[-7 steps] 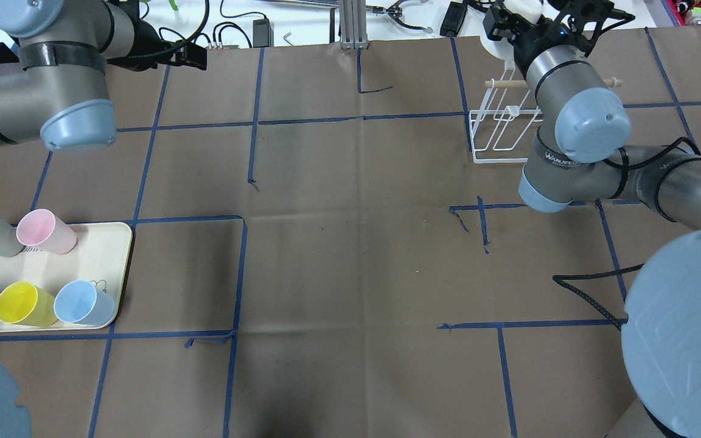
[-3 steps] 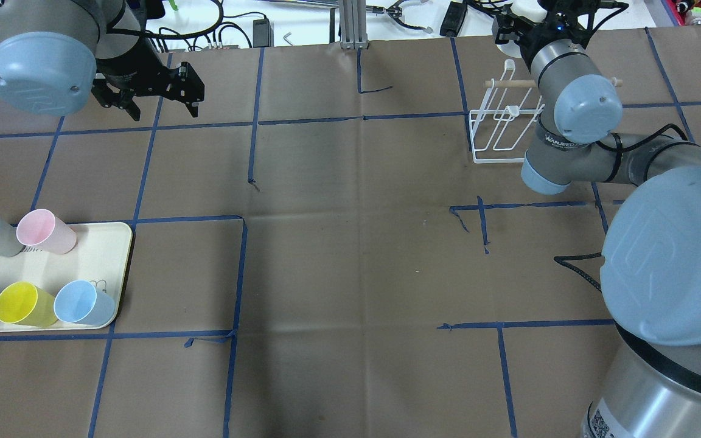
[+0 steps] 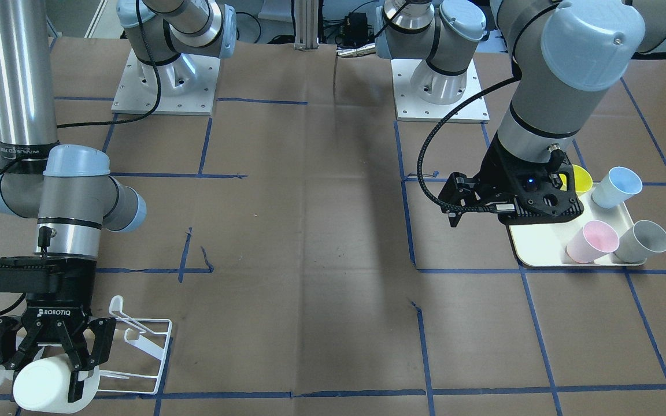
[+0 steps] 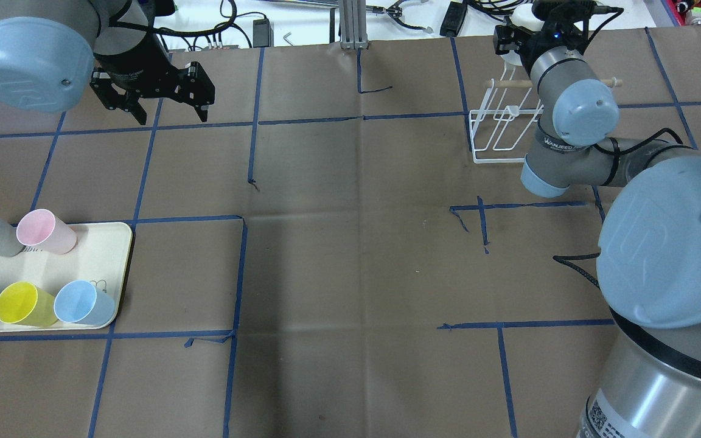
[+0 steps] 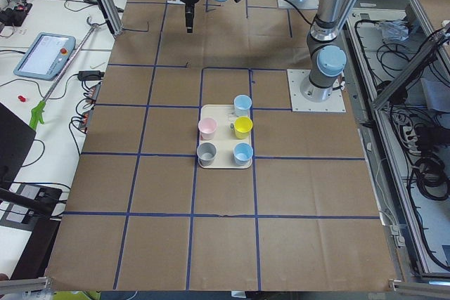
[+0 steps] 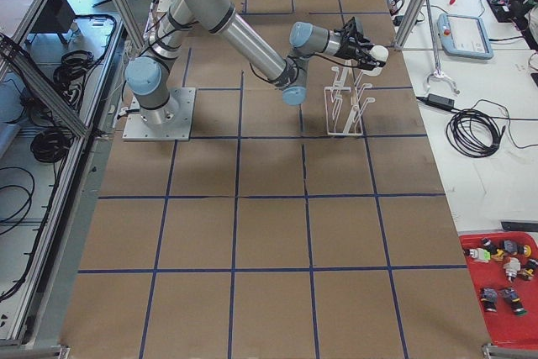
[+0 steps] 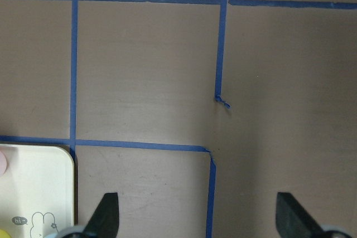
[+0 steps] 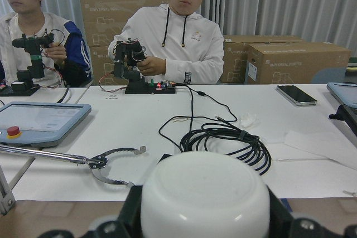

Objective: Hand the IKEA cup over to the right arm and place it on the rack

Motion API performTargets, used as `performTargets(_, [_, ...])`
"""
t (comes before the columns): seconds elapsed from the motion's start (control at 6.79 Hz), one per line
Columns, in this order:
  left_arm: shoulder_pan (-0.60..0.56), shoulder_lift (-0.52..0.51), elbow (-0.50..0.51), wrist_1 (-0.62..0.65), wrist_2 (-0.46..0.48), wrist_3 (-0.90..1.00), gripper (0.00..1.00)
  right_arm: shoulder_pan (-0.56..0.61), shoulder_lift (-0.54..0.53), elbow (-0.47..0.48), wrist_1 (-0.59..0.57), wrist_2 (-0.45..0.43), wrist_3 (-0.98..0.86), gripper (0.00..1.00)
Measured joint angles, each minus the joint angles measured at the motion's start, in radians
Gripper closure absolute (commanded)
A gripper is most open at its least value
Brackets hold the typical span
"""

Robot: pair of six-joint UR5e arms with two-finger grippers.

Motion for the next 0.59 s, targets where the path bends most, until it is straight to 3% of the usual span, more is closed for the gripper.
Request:
performTargets(0.15, [0.001,0.021,-0.018,-0.003,0.003,0.008,0.01,0.004,0.006,0.010,-0.001,-0.001,-0.003,0.57])
performTargets(0.29, [0.013,0.051,-0.047,-0.007,0.007,0.029,0.01,0.006,0.008,0.024,-0.002,0.000,-0.004,0.01])
performTargets(0.59, [0.105,0.140,-0.166,0.001,0.004,0.128,0.01,0.009,0.010,0.034,-0.007,-0.007,0.006,0.00])
